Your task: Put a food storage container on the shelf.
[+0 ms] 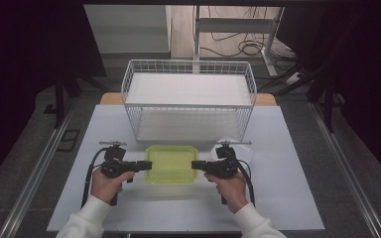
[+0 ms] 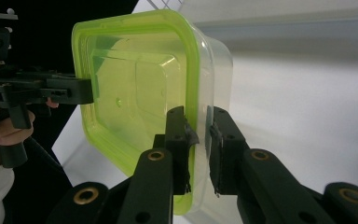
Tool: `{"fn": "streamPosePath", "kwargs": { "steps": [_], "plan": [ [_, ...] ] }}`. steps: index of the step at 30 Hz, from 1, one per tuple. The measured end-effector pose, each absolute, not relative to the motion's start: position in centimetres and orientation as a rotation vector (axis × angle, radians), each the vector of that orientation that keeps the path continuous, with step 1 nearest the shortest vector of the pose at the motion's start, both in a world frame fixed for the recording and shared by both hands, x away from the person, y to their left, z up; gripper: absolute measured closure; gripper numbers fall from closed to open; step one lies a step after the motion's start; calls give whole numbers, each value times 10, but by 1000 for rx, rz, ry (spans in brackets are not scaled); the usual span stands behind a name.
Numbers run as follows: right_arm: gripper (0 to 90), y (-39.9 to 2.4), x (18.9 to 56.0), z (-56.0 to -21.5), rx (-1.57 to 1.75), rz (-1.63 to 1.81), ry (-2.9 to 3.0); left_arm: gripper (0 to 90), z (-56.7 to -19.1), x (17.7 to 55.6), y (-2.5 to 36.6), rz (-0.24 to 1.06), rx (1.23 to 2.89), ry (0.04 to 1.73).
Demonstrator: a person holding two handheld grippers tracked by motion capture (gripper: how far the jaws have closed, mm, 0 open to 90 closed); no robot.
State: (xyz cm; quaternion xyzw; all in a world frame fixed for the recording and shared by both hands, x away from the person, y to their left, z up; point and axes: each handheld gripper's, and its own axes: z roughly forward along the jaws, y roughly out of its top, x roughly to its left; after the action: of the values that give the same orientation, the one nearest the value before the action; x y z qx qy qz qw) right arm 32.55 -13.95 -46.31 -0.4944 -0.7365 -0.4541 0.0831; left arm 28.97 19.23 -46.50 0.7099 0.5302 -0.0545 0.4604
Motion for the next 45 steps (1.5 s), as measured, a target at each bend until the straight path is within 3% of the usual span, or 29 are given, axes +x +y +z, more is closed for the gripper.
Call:
{"fn": "streamPosePath", "kwargs": {
  "steps": [45],
  "plan": [
    [785,-157,324,-402,-1314,-1588,-2381,794,-404,292,175,45,1732,1166]
  ]
}}
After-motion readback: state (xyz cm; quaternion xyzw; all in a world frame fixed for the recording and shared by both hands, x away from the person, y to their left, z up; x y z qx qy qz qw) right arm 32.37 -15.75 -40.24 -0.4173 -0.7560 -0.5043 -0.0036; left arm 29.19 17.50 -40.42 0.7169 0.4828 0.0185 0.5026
